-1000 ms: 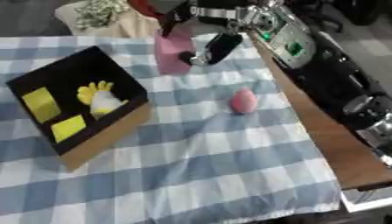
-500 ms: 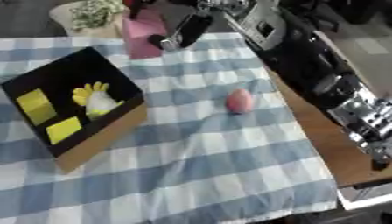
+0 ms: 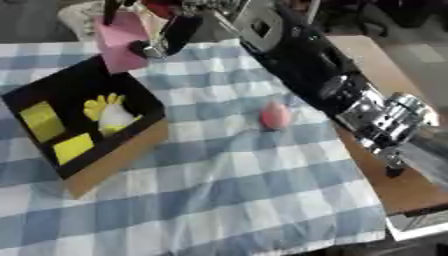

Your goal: Pick up objects on the table and place them in the box.

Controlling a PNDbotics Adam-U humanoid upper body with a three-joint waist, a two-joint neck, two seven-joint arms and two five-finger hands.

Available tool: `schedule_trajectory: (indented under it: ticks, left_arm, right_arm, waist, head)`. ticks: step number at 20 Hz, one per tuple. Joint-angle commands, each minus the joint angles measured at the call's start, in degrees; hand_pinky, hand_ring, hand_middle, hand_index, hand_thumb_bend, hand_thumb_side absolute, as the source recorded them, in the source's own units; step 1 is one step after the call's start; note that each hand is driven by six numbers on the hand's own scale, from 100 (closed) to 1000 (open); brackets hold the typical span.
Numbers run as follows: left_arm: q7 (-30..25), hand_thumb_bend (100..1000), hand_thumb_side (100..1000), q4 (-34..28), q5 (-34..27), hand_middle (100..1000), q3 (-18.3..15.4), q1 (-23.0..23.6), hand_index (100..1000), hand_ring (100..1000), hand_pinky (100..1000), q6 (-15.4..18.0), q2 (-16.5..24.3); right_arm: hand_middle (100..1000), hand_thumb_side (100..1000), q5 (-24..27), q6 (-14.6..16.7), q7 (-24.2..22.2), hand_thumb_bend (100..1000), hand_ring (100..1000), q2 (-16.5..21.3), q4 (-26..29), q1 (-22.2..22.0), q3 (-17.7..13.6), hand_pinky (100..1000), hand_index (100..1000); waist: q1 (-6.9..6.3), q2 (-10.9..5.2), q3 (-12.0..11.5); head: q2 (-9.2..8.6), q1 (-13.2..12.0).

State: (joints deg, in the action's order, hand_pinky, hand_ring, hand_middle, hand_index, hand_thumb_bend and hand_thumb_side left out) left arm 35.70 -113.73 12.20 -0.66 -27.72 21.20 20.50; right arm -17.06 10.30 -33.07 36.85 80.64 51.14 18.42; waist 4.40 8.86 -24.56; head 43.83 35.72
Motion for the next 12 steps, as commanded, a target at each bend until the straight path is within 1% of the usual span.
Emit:
schedule_trajectory:
  ticks: [1, 5, 9, 12]
  left_arm:
    - [-0.1, 622, 454, -0.9, 0.2, 753, -0.5, -1.8, 787, 817, 753, 1.0, 0.3]
    - [-0.5, 622, 453, -0.9, 0.0, 752, -0.3, -3.1, 787, 815, 753, 1.4, -0.2]
    - [-1.0, 621, 455, -0.9, -0.2, 752, -0.2, -3.9, 788, 815, 754, 1.6, -0.5]
    - [-1.2, 620, 456, -0.9, -0.4, 754, -0.1, -4.1, 788, 818, 754, 1.8, -0.7]
  right_arm:
    - [293, 100, -1.2, 0.4, -0.2, 119, 1000, -0.1, -1.1, 1.9, -0.6, 924, 669]
    - [291, 100, -3.0, 0.6, -0.7, 100, 1000, -2.3, -3.5, 2.8, -0.9, 923, 666]
    - [286, 100, -4.6, 0.9, -0.6, 100, 1000, -3.6, -5.0, 3.4, -1.2, 919, 660]
    - [293, 100, -6.2, 1.7, -0.5, 114, 1000, -4.4, -5.9, 3.1, -0.7, 916, 658]
  waist:
    - [-0.13, -0.51, -0.8]
    - [0.18, 0.29, -2.4]
    - [0.57, 0.82, -3.2]
    - [0.85, 0.92, -3.4]
  head:
    - [0.29, 2.0]
    - [0.29, 3.8]
    - [0.16, 4.8]
    - [-0.03, 5.3]
